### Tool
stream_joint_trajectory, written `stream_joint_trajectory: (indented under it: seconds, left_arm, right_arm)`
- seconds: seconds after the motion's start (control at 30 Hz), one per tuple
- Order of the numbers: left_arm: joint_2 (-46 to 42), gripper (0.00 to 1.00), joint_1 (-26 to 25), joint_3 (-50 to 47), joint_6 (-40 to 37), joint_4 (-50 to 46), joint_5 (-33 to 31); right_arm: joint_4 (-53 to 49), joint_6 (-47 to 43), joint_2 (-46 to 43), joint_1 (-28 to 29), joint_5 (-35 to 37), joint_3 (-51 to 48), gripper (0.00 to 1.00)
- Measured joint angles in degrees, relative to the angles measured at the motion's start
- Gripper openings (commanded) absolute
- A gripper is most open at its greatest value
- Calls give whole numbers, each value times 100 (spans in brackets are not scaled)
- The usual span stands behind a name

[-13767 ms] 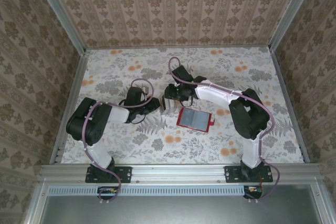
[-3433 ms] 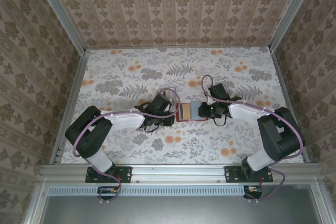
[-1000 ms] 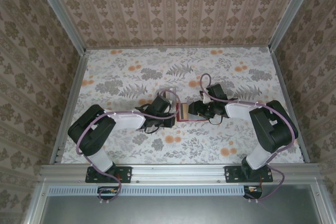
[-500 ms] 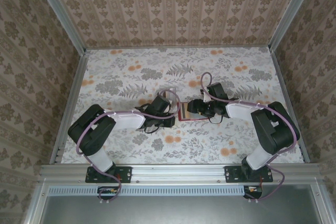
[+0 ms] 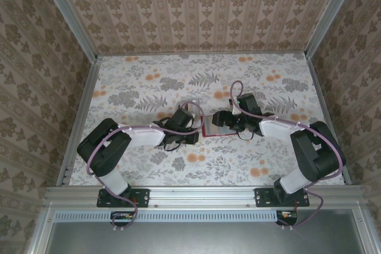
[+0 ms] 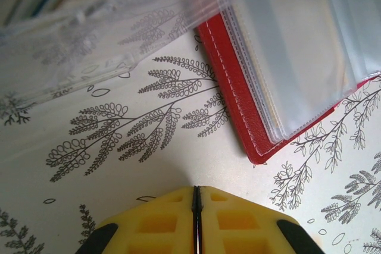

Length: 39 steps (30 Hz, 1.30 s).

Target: Put the credit cards into the card holder

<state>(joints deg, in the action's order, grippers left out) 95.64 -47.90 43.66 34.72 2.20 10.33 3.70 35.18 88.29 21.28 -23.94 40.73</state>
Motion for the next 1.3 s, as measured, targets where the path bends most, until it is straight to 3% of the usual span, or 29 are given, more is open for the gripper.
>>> stream_joint_trajectory:
  seconds: [0.17, 0.43, 0.63, 0.8, 1.07, 1.3]
  left_arm:
    - [0, 11, 0, -22, 0, 39, 20]
    - [-92, 11, 0, -120, 2, 90, 33]
    - [-962, 14, 20, -269, 2, -155, -74]
    - [-1786, 21, 240, -260, 11, -632, -247]
    - [-2837, 49, 1123, -221, 122, -1838, -588]
    - [-3593, 59, 2201, -431, 175, -2343, -562]
  right_arm:
    - [-155, -2, -46, 0, 463, -52, 79]
    - [-1163, -70, -710, 0, 1899, -85, 79]
    - [-1888, -72, -1045, -13, 2649, 79, 76]
    - [-2133, -188, -1038, 70, 2739, 323, 71]
    - [-2190, -608, -1014, 905, 2636, 1276, 67]
    - [-2031, -656, 74, 1360, 2223, 2441, 67]
